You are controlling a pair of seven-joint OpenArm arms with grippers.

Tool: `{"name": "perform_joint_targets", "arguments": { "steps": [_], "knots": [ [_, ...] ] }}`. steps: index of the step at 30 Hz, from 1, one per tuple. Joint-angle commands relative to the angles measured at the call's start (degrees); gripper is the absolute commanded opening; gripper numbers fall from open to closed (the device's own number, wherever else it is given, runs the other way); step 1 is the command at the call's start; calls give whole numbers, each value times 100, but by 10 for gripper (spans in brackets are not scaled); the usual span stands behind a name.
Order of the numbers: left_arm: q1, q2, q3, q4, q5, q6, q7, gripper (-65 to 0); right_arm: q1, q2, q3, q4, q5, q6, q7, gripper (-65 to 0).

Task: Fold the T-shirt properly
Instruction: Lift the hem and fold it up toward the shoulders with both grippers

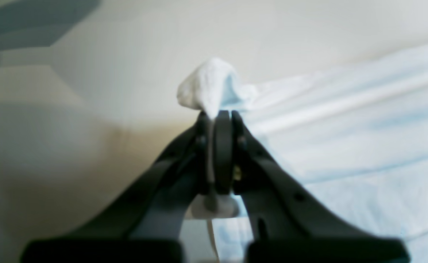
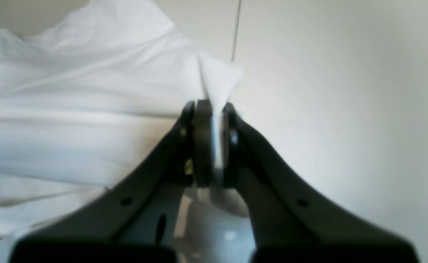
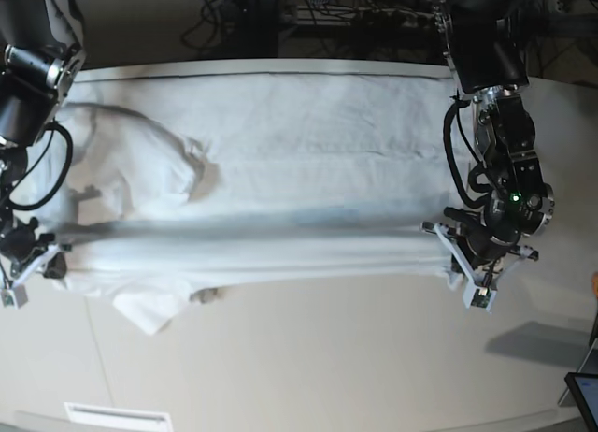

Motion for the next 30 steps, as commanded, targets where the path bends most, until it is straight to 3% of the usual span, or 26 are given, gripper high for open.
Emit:
{"name": "perform_joint_targets", "arguments": {
  "steps": [1, 10, 30],
  "knots": [
    [-51, -114, -50, 152, 311, 86, 0, -650, 105, 170, 80, 203, -130, -170, 89, -649],
    [432, -114, -50, 204, 311, 86, 0, -650, -255, 126, 106, 520, -130, -170, -166, -649],
    [1065, -114, -41, 486, 346, 86, 0, -650, -739, -94, 106, 775, -130, -170, -113, -641]
  ]
}}
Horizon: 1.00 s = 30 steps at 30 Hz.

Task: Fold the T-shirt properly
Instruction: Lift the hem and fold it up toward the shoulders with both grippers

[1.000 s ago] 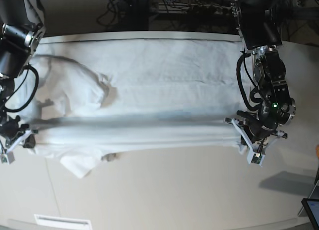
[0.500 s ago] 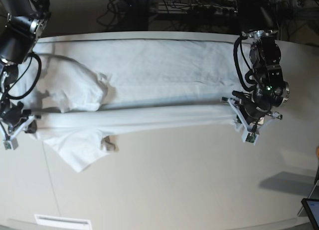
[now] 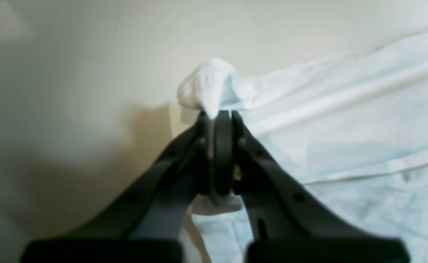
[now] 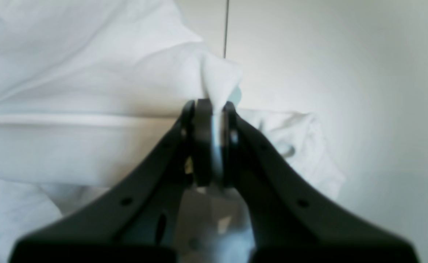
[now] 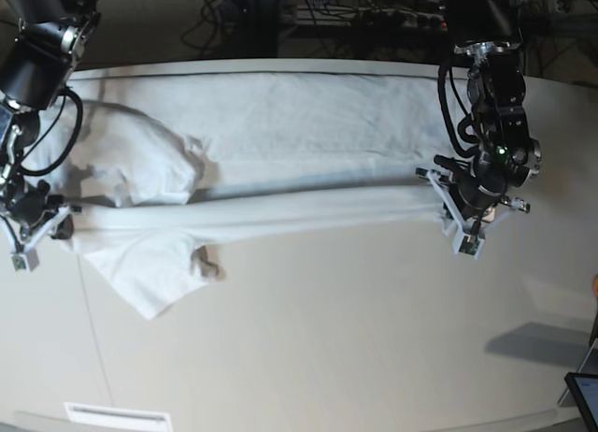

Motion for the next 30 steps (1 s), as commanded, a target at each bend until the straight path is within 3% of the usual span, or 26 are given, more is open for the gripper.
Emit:
{"name": "perform_joint_targets", "arguments": {
  "steps": [1, 6, 9, 14, 18, 25, 30],
  "knots": [
    [-91, -105, -59, 84, 215, 64, -4, -650, 142, 145, 54, 176, -53, -70, 112, -640],
    [-12, -97, -59, 75, 206, 64, -4, -650, 107, 145, 62, 554, -53, -79, 59, -617],
    [41, -97, -50, 75, 206, 64, -4, -650, 28, 145, 62, 765, -53, -96, 59, -547],
    [93, -97, -50, -92, 215, 64, -22, -650, -7, -40, 212, 888, -53, -448, -170, -424],
    [67, -97, -59, -198, 215, 64, -31, -650, -69, -225, 599, 976, -53, -457, -240, -418],
    [85, -70, -59, -180, 179, 64, -31, -650, 63, -277, 555, 1846, -53, -448, -222, -414],
    [76, -35, 301, -171, 215, 64, -31, -650, 467, -242, -351, 1732, -53, -448, -249, -412]
  ]
}}
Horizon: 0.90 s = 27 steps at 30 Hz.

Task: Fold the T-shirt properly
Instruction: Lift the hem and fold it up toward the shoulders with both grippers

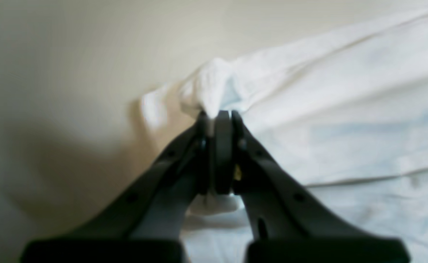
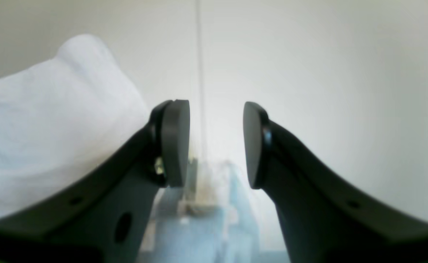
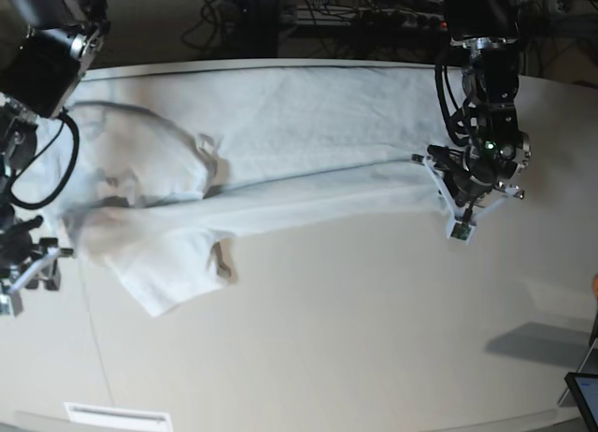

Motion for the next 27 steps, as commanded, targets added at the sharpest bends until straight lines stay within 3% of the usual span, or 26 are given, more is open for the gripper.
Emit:
{"name": "perform_joint_targets", "arguments": {
  "steps": [1, 5, 10, 14, 17, 27],
  "knots": [
    [-79, -24, 20, 106, -6, 7, -70, -650, 186, 42, -219, -50, 80, 9, 116, -412],
    [-88, -15, 152, 106, -6, 24, -70, -650, 643, 24, -878, -709, 71, 9, 152, -412],
    [-97, -24, 81, 106, -6, 24, -61, -650, 1056, 51, -1555, -1659, 54, -35, 688, -406],
    [-97, -68, 81, 97, -6, 24, -61, -650, 1452, 51, -2021, -2503, -87, -44, 1031, -295],
    [-106, -68, 81, 106, -6, 24, -61, -650, 1707, 7, -2197, -3065, -465, -44, 1268, -245],
    [-115, -59, 73, 89, -6, 24, -61, -650, 2076, -90, -2311, -4059, -641, -44, 1963, -239]
  ]
}}
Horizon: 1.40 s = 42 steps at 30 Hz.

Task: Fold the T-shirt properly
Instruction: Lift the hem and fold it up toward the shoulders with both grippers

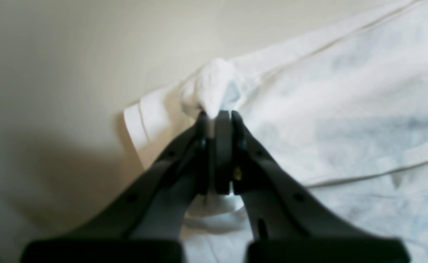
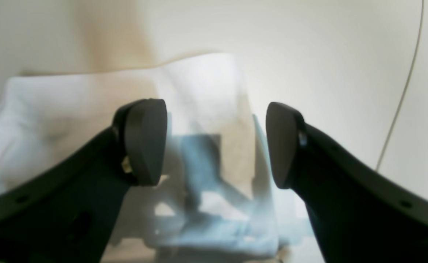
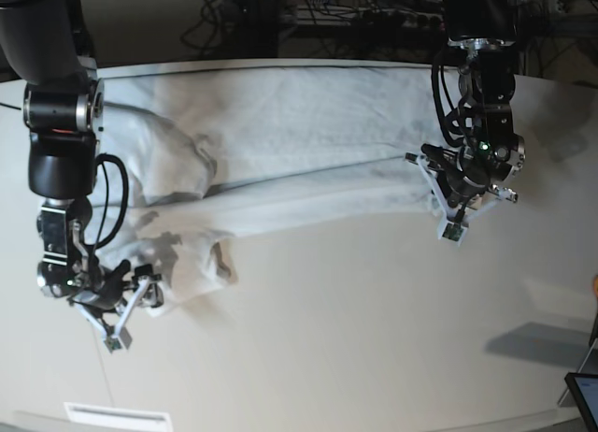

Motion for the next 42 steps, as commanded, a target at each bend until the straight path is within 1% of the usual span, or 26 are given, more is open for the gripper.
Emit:
{"name": "perform_joint_targets", "arguments": {
  "steps": [1, 9, 13, 14, 15, 17, 18, 19, 20, 23, 24, 27, 31, 36, 39, 42],
  "knots": [
    [-86, -42, -30, 89, -13, 20, -54, -650, 280, 50, 15, -40, 50, 2, 223, -239],
    [-86, -42, -30, 89, -13, 20, -54, -650, 693, 32, 6, -1253, 50, 2, 804, -241],
    [-86, -42, -30, 89, -13, 20, -54, -650, 658, 15, 6, -1411, 50, 11, 918, -248],
    [-86, -42, -30, 89, -13, 20, -54, -650, 649, 15, 6, -1411, 50, 11, 918, -267],
    [-86, -33, -30, 89, -13, 20, -54, -650, 614, 6, 6, -1420, 50, 11, 918, -296],
    [-86, -33, -30, 89, -13, 20, -54, -650, 578, 6, 6, -1420, 50, 11, 918, -400],
    [-86, -24, -30, 89, -13, 20, -54, -650, 578, 6, 6, -1420, 50, 11, 900, -479],
    [-86, -15, -30, 89, -13, 20, -54, -650, 578, 6, 6, -1420, 50, 11, 883, -572],
    [-86, -15, -30, 89, -13, 20, -54, -650, 578, 6, 6, -1420, 50, 11, 883, -647],
    [-95, -7, -30, 89, -13, 20, -54, -650, 578, 24, 23, -1385, 50, 46, 707, -637],
    [-95, -7, -30, 89, -13, 20, -54, -650, 578, 24, 50, -1359, 50, 46, 654, -647],
    [-95, -15, -30, 97, -13, 20, -54, -650, 447, 50, 67, -875, 68, 55, 276, -650],
    [-95, -42, -30, 97, -13, 20, -54, -650, -28, 59, 67, 523, 76, 55, -313, -650],
    [-95, -42, -30, 115, -13, 20, -54, -650, -740, 32, 103, 2501, 76, 55, -1245, -650],
    [-95, -50, -21, 115, -13, 20, -54, -650, -1145, -3, 525, 3345, 76, 55, -1728, -650],
    [-95, -50, 14, 115, -13, 20, -54, -650, -1505, -117, 859, 4127, 85, 55, -2080, -650]
  ]
}}
